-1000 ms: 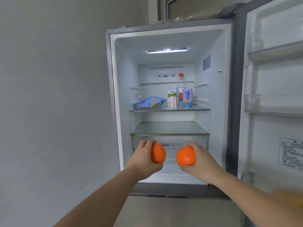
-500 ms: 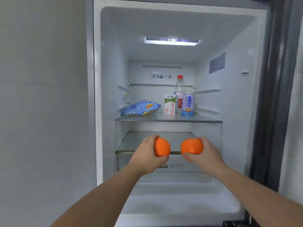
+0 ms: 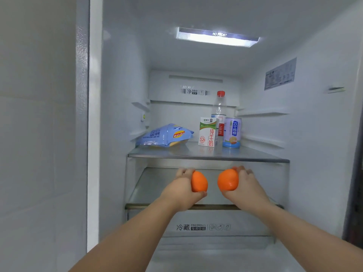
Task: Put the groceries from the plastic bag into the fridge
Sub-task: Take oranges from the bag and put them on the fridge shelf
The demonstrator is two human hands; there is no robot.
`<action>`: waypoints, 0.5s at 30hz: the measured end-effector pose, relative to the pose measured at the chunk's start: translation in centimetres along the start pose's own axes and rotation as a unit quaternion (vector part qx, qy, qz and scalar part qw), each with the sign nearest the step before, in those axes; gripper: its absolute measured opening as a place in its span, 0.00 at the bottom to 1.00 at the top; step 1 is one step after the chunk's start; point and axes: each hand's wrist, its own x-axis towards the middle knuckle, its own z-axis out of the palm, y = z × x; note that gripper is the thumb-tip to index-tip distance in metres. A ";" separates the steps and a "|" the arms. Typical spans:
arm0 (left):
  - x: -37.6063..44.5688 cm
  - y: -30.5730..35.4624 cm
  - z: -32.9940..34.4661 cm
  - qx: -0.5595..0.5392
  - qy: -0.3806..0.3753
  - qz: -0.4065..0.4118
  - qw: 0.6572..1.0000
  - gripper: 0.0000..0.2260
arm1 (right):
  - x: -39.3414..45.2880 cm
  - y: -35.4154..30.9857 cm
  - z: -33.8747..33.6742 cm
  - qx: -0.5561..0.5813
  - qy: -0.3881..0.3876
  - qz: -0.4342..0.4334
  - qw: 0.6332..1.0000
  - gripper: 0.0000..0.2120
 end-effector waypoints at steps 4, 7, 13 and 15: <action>2.5 0.0 0.4 0.091 0.001 -0.003 0.996 0.35 | 2.3 1.2 0.8 -0.047 -0.061 -0.051 0.996 0.37; 4.7 -0.1 0.8 0.119 -0.018 -0.017 0.993 0.36 | 4.1 1.7 1.6 0.015 -0.082 -0.067 0.994 0.30; 8.1 -0.7 2.6 0.065 -0.003 -0.028 0.998 0.35 | 7.5 2.6 2.3 0.069 -0.065 -0.002 0.996 0.31; 9.1 -0.8 3.1 0.060 -0.004 -0.024 0.998 0.33 | 8.5 3.3 2.7 0.068 -0.050 -0.009 0.996 0.30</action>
